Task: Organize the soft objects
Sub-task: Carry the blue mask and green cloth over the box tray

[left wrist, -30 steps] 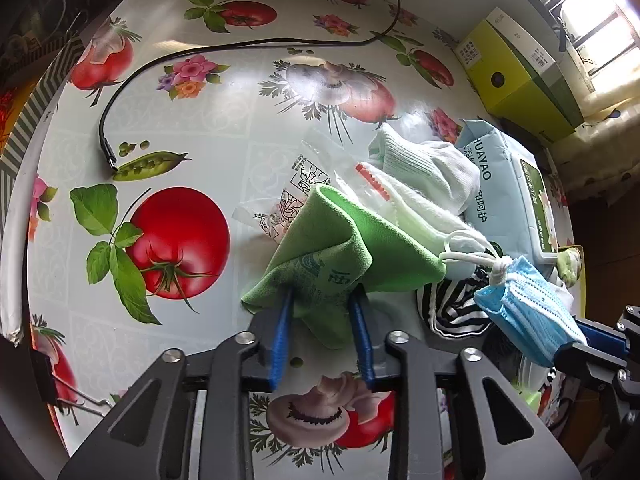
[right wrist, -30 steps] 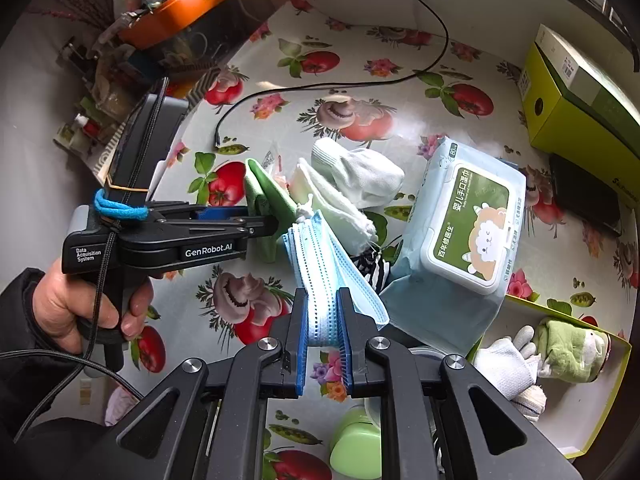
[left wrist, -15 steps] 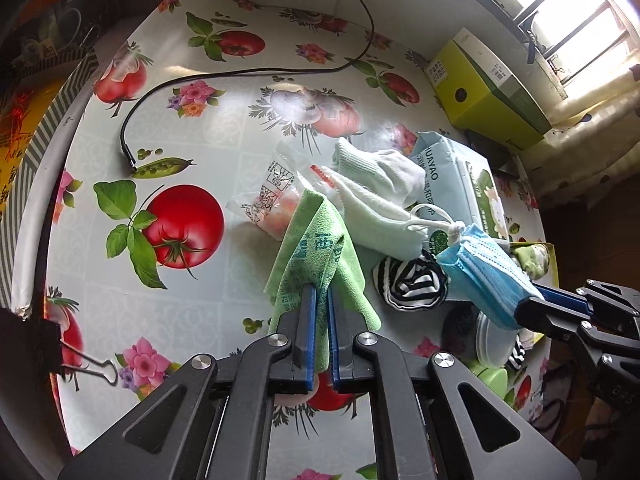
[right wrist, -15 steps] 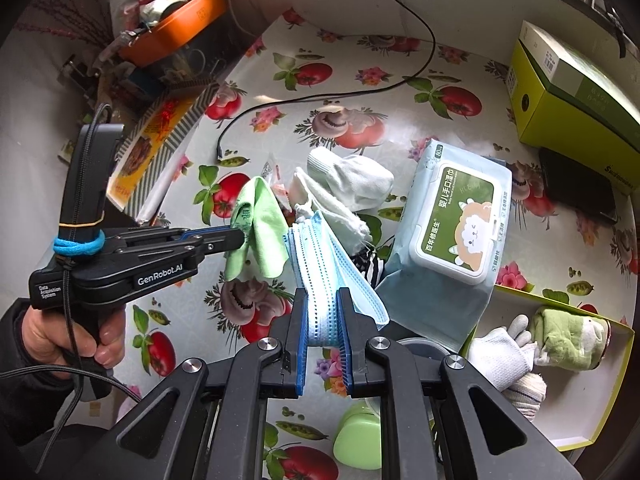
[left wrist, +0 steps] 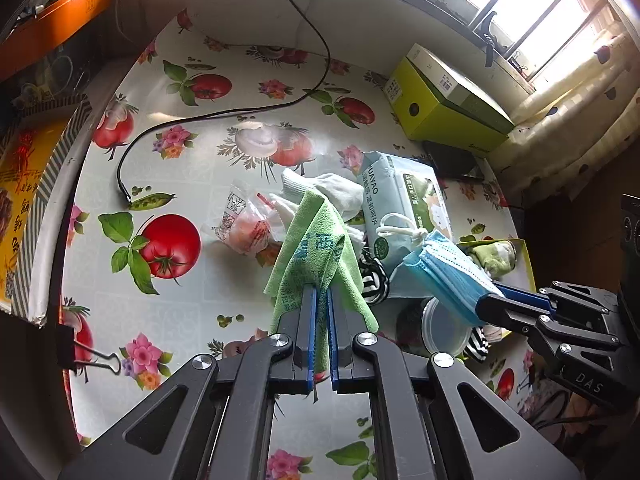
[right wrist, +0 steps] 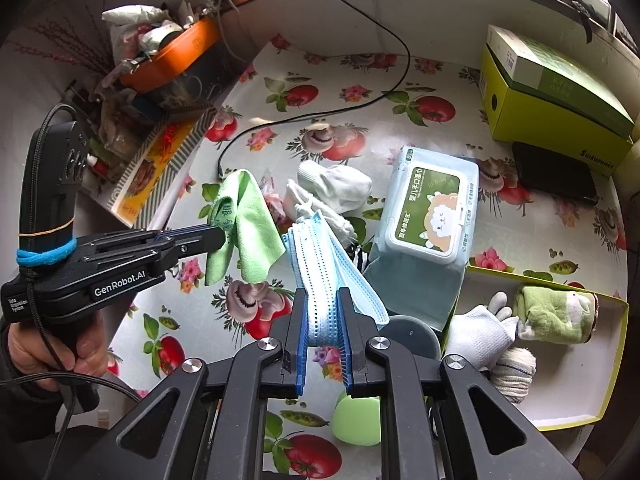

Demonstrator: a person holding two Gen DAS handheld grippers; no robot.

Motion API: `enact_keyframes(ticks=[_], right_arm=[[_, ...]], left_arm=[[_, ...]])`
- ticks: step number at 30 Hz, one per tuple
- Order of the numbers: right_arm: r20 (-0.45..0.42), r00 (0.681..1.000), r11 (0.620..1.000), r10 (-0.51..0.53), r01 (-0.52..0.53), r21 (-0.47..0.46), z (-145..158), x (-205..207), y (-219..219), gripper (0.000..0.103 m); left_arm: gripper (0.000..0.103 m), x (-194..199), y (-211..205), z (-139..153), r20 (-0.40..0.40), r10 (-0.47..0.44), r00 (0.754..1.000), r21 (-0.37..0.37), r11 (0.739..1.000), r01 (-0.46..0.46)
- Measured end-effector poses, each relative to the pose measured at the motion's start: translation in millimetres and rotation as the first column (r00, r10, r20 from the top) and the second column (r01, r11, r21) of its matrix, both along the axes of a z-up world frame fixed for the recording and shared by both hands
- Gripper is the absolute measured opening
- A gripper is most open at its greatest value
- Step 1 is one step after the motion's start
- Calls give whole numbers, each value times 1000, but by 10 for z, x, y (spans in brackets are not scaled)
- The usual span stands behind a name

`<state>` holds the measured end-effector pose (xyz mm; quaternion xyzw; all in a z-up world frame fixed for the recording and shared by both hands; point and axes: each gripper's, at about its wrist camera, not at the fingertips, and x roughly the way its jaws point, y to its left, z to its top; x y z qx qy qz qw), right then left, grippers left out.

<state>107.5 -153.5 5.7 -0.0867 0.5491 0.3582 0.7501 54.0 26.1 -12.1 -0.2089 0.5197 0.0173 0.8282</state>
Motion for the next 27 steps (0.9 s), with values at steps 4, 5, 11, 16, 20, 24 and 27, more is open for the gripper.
enact_keyframes(ticks=[4,5,11,16,20,24,27], right_arm=[[4,1000,1000,-17,17,12,41,-27,-89,13],[4,1000,1000,-22,21,14,49,-36,-111,13],[5,999,999,-40,40,25,88,-63,-228,13],[6,998,998,-60,60,33,110,-54,-332,13],[5,997,996,-78,78,41,127,-53,-411,13],[2,995,994,-95,95,49,128,-60,-492,13],[-2,994,993,-108,108,53,118,-62,-548,13]], left_arm=[[5,-12,-70,51,3,-9,1000,6,1000,9],[5,-12,-88,62,3,-13,1000,8,1000,13],[5,-17,-203,124,11,-35,999,14,999,35],[5,-5,-278,169,18,-53,998,15,998,53],[5,-2,-332,204,23,-66,998,11,998,65],[5,11,-382,228,24,-77,997,7,997,77],[5,27,-431,245,24,-89,996,9,996,89]])
